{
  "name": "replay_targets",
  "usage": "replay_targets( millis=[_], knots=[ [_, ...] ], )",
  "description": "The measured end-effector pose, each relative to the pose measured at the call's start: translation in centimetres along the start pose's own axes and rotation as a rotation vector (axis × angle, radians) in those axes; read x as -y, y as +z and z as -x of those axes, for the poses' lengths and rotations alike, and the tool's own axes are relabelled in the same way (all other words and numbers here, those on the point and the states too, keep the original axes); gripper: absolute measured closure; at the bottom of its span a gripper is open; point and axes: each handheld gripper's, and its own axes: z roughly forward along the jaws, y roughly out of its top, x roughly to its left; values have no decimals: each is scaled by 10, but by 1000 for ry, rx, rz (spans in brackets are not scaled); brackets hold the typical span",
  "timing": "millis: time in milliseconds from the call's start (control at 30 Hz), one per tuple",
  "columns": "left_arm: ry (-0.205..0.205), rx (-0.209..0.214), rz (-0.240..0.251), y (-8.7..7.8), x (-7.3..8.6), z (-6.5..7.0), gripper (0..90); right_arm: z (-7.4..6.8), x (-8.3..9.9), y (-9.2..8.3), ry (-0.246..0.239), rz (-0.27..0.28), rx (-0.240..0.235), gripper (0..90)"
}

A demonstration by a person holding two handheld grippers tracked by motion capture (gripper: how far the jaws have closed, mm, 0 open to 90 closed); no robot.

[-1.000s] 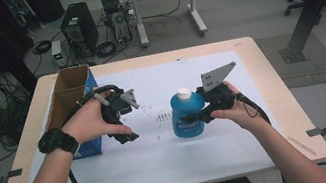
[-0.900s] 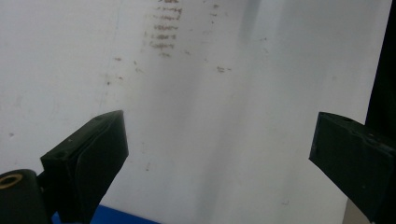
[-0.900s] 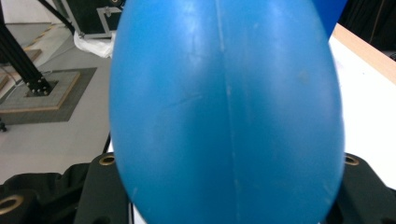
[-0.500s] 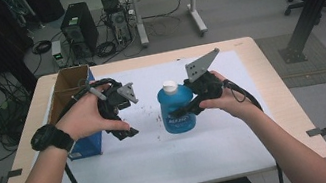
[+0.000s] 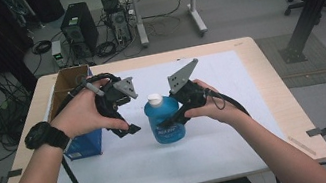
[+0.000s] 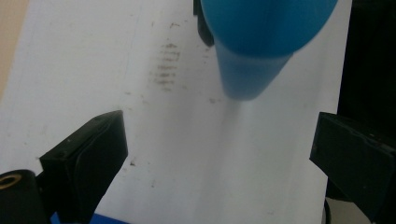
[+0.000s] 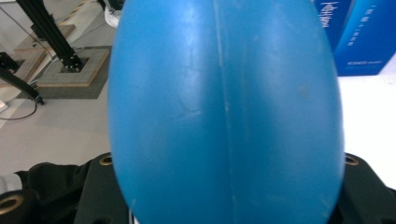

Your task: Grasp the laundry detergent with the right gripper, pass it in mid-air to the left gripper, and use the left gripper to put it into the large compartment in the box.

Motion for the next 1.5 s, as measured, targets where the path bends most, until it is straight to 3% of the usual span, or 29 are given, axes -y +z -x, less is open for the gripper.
replay_targets(
  millis=[300, 567, 900, 1500],
  knots=[
    [41, 29, 67, -1, -11, 9, 41, -2, -4, 13, -4, -10, -24, 429],
    [38, 56, 108, 3, -19, 12, 47, -4, -6, 18, -12, -19, -32, 429],
    [50, 63, 108, 9, -27, 13, 93, -7, -7, 19, -22, -29, -36, 429],
    [80, 84, 60, 19, -38, 18, 224, -12, -6, 19, -39, -37, -38, 430]
  ],
)
